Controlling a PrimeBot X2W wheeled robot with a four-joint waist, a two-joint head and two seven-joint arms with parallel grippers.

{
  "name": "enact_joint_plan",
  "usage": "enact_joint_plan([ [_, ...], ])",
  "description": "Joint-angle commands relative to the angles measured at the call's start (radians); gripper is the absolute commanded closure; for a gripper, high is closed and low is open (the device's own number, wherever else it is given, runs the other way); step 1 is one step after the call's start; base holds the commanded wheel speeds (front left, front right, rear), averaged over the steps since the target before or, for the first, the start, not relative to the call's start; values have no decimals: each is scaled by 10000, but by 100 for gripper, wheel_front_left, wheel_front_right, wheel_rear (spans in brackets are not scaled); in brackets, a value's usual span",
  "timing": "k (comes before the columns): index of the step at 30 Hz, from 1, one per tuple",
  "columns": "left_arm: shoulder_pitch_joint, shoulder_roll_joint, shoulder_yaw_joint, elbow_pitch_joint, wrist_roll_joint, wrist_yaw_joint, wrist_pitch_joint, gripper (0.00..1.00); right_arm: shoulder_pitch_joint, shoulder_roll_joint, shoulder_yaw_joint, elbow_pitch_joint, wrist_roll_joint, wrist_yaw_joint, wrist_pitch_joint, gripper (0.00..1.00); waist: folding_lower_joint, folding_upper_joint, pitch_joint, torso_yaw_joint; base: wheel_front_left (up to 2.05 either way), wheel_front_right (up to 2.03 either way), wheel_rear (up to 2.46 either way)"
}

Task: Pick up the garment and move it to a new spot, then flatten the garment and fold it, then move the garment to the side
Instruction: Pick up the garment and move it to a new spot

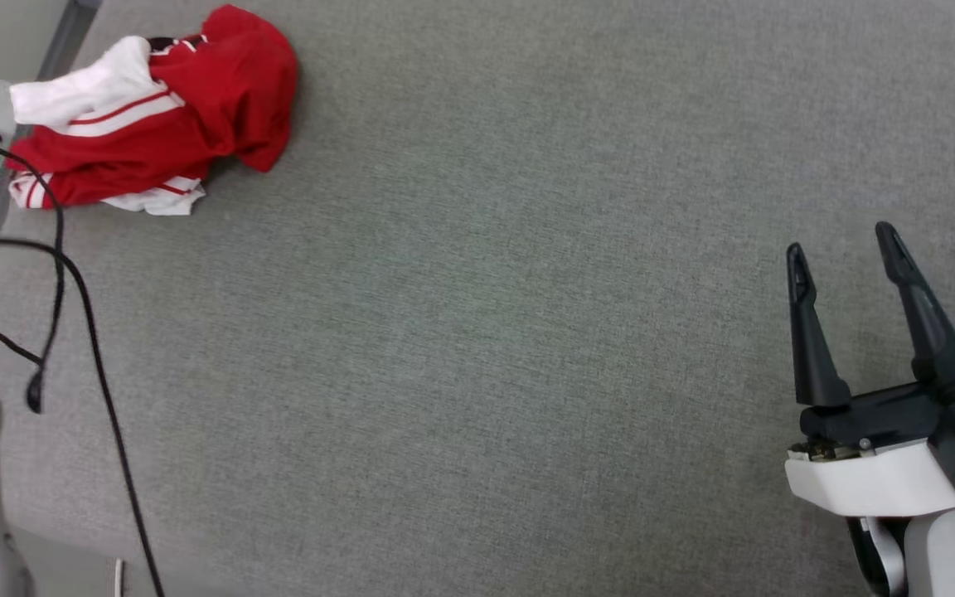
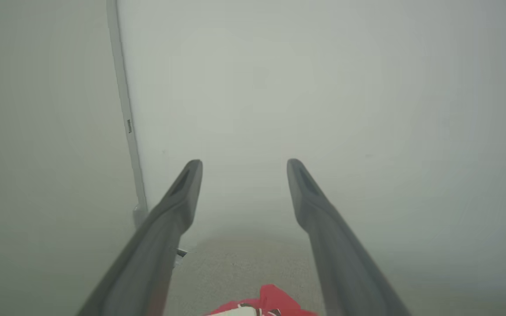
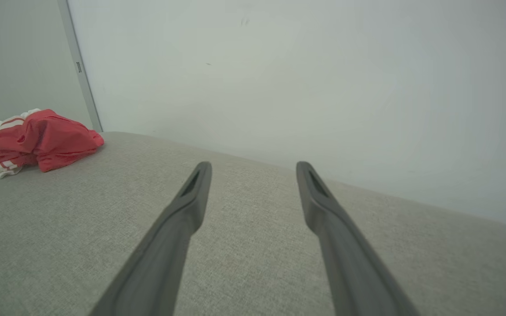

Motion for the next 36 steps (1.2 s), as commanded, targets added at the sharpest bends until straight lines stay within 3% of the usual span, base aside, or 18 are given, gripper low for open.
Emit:
enact_joint_plan([
  [1, -148, 92, -113, 67, -130, -13, 176, 0, -160, -57, -17, -80, -47, -7, -21, 0, -2, 0, 213, -143, 0, 0, 0],
  [4, -647, 633, -868, 499, -828, -13, 1475, 0, -248, -118, -32, -225, -102, -7, -21, 0, -2, 0, 451, -245, 0, 0, 0],
  [7, -1108, 1309, -1944, 917, -1596, -9, 3451, 0, -345, -183, -51, -353, -119, -7, -21, 0, -2, 0, 737, -360, 0, 0, 0],
  [8, -1108, 1309, -1944, 917, -1596, -9, 3451, 0, -345, -183, -51, -353, -119, -7, -21, 0, -2, 0, 737, -360, 0, 0, 0],
  [16, -1459, 1954, -3614, 1537, -2844, -10, 6908, 0, -450, -212, -111, -380, -49, -7, -21, 0, -2, 0, 1294, -487, 0, 0, 0],
  [21, -1551, 2082, -4260, 2088, -3286, -11, 8122, 0, -607, -282, -113, -410, -41, -7, -21, 0, -2, 0, 1723, -587, 0, 0, 0],
  [30, -1324, 1774, -5661, 2824, -3727, -20, 8951, 0, -768, -325, -157, -336, -16, -7, -21, 0, -2, 0, 2057, -705, 0, 0, 0],
  [31, -1346, 1756, -5789, 2837, -3804, -20, 8881, 53, -764, -321, -148, -306, -8, -7, -21, 0, -2, 0, 2033, -708, 0, 0, 0],
  [32, -1476, 1874, -6117, 2821, -3942, -20, 8653, 100, -762, -291, -145, -217, 49, -7, -21, 0, -2, 0, 1866, -697, 0, 0, 0],
  [36, -1786, 2435, -6521, 2620, -3818, -14, 7792, 100, -709, -235, -114, -85, 118, -7, -21, 0, -2, 0, 1440, -665, 0, 0, 0],
])
